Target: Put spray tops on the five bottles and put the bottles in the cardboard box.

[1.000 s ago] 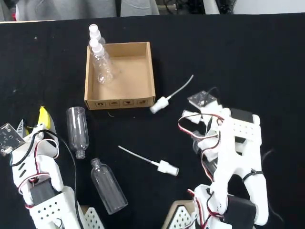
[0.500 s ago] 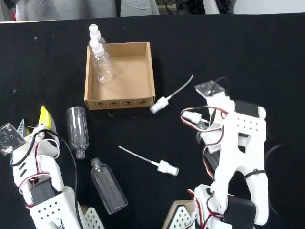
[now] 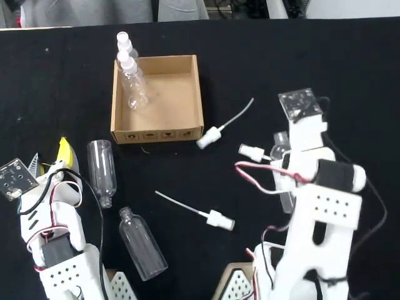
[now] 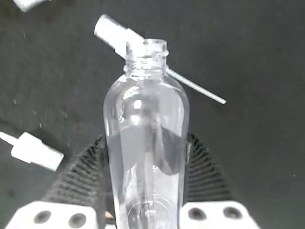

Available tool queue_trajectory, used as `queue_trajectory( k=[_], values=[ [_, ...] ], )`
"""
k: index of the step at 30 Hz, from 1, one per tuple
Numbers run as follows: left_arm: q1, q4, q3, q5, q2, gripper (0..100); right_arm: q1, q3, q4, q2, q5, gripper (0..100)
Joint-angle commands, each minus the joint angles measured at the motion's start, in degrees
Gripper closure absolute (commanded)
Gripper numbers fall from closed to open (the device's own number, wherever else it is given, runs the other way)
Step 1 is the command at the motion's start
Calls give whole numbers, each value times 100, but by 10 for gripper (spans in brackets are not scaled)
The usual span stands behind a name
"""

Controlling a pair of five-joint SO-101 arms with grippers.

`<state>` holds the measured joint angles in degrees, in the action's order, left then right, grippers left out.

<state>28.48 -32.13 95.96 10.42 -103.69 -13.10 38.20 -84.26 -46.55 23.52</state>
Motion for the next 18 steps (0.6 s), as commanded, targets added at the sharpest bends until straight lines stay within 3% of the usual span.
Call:
queue_trajectory(
  k=[1, 8, 18],
  values=[
    [-101, 97, 145, -79, -35, 784, 484, -374, 26, -365, -334, 942],
    [-101, 97, 145, -141, -35, 780, 747, -233, 633, -400, -1275, 942],
    [-295, -105, 145, -519, -70, 784, 686, 532, 1662, -409, -1618, 943]
  ],
)
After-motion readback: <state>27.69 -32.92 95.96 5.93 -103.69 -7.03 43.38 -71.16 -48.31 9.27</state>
